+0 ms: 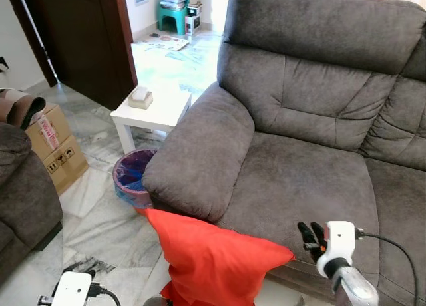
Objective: Move the pillow to the sofa from floor
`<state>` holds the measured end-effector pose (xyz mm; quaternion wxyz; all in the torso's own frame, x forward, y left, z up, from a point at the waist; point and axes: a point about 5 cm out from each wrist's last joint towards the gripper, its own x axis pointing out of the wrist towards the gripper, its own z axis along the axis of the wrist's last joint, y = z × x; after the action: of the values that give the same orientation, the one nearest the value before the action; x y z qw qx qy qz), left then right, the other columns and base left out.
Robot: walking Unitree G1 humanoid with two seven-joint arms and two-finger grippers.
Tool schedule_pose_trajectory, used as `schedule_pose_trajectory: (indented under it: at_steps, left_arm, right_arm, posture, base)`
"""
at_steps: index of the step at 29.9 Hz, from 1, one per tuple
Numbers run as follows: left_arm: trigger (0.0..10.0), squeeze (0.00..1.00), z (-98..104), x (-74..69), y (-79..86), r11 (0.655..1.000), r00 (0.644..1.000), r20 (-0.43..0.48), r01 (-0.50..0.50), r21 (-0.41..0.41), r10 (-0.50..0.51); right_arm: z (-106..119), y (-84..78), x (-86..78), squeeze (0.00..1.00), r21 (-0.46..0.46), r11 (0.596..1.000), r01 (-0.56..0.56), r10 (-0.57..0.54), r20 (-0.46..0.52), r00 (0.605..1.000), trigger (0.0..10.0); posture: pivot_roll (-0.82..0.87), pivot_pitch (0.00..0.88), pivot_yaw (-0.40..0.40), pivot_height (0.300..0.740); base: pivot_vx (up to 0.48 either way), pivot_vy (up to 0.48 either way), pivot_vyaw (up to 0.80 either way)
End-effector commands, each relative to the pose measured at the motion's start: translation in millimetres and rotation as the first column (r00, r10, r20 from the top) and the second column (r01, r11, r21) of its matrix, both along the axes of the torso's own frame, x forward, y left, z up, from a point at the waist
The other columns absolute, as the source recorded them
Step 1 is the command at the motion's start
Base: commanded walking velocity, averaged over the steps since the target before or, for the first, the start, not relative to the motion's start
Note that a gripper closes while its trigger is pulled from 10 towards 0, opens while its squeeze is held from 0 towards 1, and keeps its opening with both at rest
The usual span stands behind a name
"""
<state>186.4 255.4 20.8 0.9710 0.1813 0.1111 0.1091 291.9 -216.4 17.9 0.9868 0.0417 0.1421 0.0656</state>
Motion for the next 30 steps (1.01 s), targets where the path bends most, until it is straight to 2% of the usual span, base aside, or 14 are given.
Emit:
schedule_pose_trajectory:
  at_steps: [1, 6, 12, 19, 30]
  left_arm:
    - [10.0, 0.0, 9, 5.5, -4.2, 0.999, 0.998, 0.057, 0.011, -0.032, -0.01]
    - [10.0, 0.0, 15, 15.9, -11.7, 0.999, 0.996, 0.085, 0.034, -0.018, -0.033]
    - [10.0, 0.0, 14, 16.4, -11.5, 0.999, 0.996, 0.075, 0.042, -0.024, -0.04]
    - [10.0, 0.0, 11, 16.0, -11.4, 0.997, 0.996, 0.061, 0.061, -0.04, -0.058]
    - [10.0, 0.0, 13, 16.6, -12.2, 0.997, 0.995, 0.072, 0.067, -0.05, -0.063]
  right_arm:
    - [-4, 0.2, -2.5, 0.0, 0.001, 1.0, 0.006, -0.006, -0.02, 1.0, 10.0]
    - [-10, 8.2, -10.6, 0.0, 0.0, 1.0, -0.005, 0.005, -0.003, 1.0, 10.0]
    - [-15, 6.1, -17.1, 0.0, -0.028, 1.0, -0.003, 0.003, -0.012, 1.0, 10.0]
    - [-13, 5.3, -15.5, 0.0, -0.023, 1.0, 0.003, -0.003, -0.005, 1.0, 10.0]
    - [-13, 7.0, -13.5, 0.0, 0.008, 1.0, -0.005, 0.006, -0.017, 1.0, 10.0]
  posture:
    - [0.2, 0.112, -0.034, 0.637]
    - [0.19, 0.113, -0.023, 0.637]
    - [0.18, 0.114, -0.02, 0.637]
    - [0.18, 0.113, -0.021, 0.637]
    - [0.18, 0.112, -0.026, 0.637]
  base:
    - [0.0, 0.0, 0.0]
    - [0.0, -0.094, 0.0]
    - [0.0, -0.472, 0.73]
    - [0.0, 0.0, 0.8]
    - [0.0, 0.0, 0.0]
